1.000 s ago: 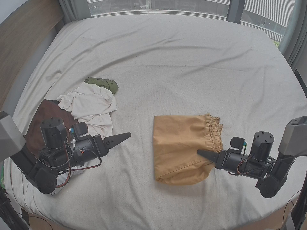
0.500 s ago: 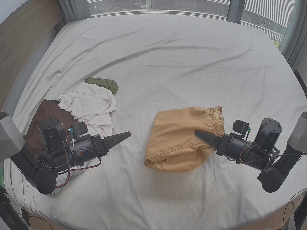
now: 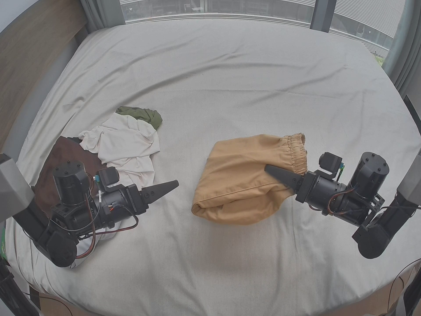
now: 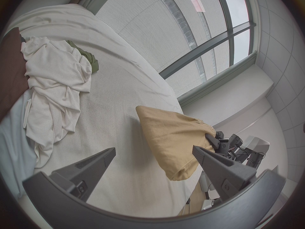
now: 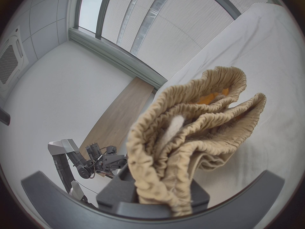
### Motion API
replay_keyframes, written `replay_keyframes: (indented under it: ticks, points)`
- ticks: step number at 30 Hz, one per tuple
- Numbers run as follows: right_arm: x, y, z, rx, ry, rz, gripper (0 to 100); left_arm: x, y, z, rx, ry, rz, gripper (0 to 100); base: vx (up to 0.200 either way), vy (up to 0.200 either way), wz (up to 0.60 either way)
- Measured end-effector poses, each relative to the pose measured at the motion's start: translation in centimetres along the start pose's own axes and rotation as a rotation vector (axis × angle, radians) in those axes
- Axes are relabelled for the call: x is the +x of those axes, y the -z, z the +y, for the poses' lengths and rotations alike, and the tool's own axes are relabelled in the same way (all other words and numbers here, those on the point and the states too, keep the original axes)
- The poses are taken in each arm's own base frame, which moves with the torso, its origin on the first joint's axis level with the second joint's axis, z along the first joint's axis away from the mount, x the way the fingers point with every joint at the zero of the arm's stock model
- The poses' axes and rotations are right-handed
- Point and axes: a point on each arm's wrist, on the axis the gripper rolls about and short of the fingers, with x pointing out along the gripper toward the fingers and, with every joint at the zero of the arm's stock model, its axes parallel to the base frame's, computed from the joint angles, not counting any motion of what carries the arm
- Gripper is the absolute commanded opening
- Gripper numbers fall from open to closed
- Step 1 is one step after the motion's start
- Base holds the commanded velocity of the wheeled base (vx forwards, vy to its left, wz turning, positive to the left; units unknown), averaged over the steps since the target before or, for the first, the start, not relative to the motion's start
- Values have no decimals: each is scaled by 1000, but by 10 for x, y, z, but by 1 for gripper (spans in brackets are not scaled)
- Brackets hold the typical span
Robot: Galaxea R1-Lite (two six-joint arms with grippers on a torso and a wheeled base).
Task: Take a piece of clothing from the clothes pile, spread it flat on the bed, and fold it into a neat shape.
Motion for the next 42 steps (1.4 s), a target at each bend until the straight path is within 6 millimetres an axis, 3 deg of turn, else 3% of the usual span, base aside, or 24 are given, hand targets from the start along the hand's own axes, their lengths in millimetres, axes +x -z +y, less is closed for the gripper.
replay_keyframes:
  ticks: [21,42]
  points:
    - [24,-29,11,3,-7,10,0,-2,1,-1,7,6,-10,100,0,0,0]
    - [72,-77,14,-38,-34,-41,0,-1,1,1,6,4,-11,100,0,0,0]
